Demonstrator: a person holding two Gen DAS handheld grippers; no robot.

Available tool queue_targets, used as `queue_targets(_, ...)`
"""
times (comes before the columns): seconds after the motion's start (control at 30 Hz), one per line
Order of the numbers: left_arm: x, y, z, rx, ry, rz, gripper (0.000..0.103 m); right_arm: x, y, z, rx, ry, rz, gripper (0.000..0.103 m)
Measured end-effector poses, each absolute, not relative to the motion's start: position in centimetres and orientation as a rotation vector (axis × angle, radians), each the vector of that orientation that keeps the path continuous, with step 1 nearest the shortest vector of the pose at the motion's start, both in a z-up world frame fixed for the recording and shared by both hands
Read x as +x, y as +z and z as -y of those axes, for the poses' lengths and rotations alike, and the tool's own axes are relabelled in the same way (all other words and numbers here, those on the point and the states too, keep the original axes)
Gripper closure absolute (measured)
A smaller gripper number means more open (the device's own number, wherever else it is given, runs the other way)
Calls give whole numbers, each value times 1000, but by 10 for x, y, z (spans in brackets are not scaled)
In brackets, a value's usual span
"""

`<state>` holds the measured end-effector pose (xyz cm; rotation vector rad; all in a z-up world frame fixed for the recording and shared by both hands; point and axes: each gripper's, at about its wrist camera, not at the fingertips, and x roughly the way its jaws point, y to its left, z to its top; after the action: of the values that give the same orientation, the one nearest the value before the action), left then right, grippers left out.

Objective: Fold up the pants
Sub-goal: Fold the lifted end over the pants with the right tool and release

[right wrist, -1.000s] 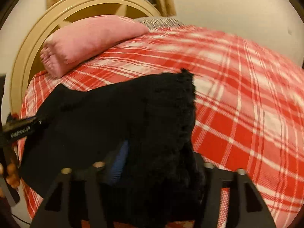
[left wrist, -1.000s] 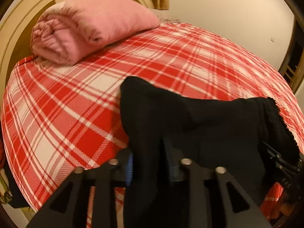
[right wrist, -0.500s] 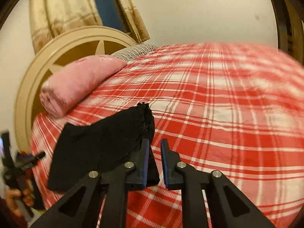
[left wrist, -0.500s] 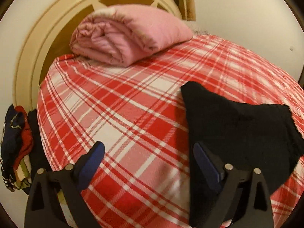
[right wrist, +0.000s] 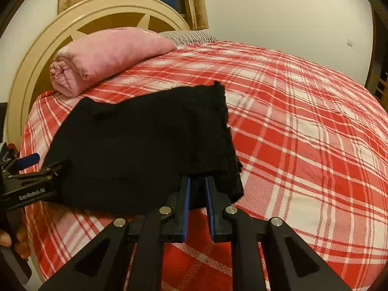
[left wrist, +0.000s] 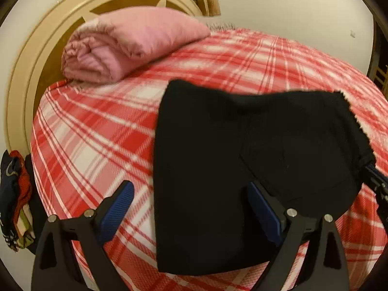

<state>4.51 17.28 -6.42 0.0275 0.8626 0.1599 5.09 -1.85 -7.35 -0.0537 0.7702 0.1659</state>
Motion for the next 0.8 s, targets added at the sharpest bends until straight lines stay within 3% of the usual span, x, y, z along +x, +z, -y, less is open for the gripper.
queue_targets(0.33,44,-67,-172,28,165,-851,5,43,-67,14,-89,146,-790,86)
queue_targets(0.4,43,-64,-171,47,162,-857,6,31,-60,19,-25,153,-791,73)
queue_targets(0.47,36,-59,-169,58,157,-855,6,16,-57,22,16,158,-782,38)
queue_targets(0.5,33,-58,-169,60,155,-855,6,6,-56,23,25,148,-768,35)
queue_targets(0.8,-14,-44,-156,44,101,-829,0,-44,-60,21,58,115,-780,34)
